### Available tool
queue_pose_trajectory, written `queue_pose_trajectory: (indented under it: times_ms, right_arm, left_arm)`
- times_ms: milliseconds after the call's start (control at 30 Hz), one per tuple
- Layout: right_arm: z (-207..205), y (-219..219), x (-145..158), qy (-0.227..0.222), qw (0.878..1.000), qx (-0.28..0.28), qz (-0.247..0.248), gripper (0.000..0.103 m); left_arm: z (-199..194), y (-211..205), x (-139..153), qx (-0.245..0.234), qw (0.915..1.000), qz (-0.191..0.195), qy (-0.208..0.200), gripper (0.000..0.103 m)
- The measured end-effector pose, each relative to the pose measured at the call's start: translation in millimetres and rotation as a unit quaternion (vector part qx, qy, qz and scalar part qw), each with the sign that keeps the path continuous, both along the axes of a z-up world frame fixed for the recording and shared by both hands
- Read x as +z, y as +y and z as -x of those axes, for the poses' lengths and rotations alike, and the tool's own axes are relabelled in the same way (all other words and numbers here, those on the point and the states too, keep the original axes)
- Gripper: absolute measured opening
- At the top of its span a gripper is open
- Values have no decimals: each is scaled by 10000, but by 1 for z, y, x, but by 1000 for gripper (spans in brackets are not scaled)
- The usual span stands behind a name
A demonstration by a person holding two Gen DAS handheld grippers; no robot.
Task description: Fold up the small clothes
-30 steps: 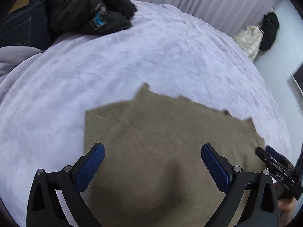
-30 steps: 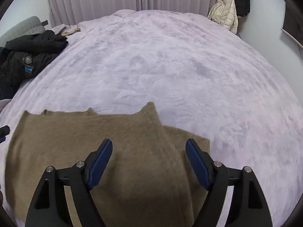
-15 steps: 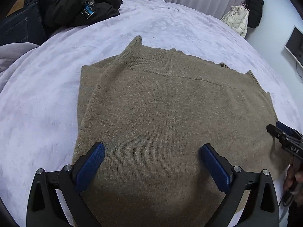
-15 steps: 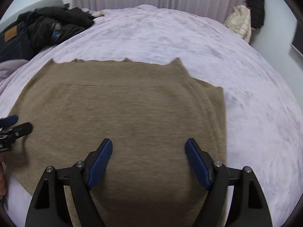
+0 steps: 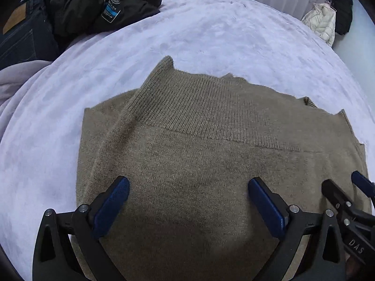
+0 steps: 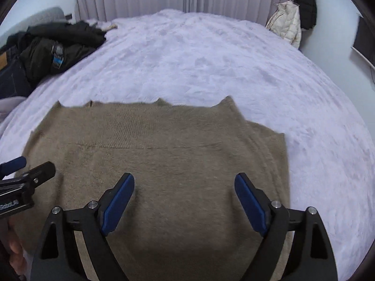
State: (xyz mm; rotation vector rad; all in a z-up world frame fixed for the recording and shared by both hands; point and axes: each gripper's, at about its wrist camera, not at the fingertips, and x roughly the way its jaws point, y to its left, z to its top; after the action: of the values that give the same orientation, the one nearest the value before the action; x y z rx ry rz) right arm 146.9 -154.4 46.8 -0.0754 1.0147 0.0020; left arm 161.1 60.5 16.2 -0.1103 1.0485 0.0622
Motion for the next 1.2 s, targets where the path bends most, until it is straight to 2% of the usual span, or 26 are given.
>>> queue_pose_trajectory:
  times_ms: [33, 133, 367, 500, 567, 633, 700, 733, 767, 867, 967, 1067, 1133, 1200]
  right_arm:
    - [-5, 6, -9, 67, 9999, 10, 90, 90]
    - [-1, 14, -20, -185, 9989, 127, 423, 93]
    - [-3, -31, -13, -148, 9997, -192, -3, 93]
    - [-4, -58, -14, -123, 9983, -563, 20, 93]
    - [-3, -69, -14, -39, 9975, -684, -190, 93]
    - [3, -65, -8, -71, 9971, -751, 30, 93]
    - [17, -51, 3, -229, 9958, -816, 338, 93]
    - [28, -45, 9, -343, 9963, -750, 238, 93]
    - [42, -35, 13, -410, 9975, -579, 13, 93]
    - [86, -4, 17, -473, 9986, -92, -238, 93]
    - [114, 29, 10, -565, 9979, 305, 21, 93]
    - [123, 51, 0, -470, 9968, 645, 106, 93]
    - [125, 54, -6, -437, 9961, 684, 343, 93]
    - [126, 39, -9, -409, 9971, 546, 347, 93]
  left_arm:
    - [4, -2, -1, 24, 9997, -95, -242, 102]
    - [7, -6, -3, -97, 9990, -260, -346, 102]
    - [13, 5, -2, -525, 9975, -126, -449, 102]
    - [14, 6, -1, -607, 9972, -111, -415, 102]
    - [16, 7, 1, -543, 9978, -120, -362, 102]
    - [22, 10, 9, -292, 9991, -20, -306, 102]
    - [39, 15, 18, -169, 9983, 403, -393, 102]
    - [53, 15, 22, -198, 9964, 660, -486, 102]
    - [65, 15, 25, -219, 9956, 724, -555, 102]
    - [104, 8, 26, -143, 9969, 378, -672, 102]
    - [131, 14, 24, 79, 9950, 529, -847, 102]
    - [134, 17, 10, 150, 9966, 434, -687, 102]
    - [133, 20, 3, 128, 9977, 350, -567, 102]
    - [137, 26, 1, 93, 9976, 340, -596, 102]
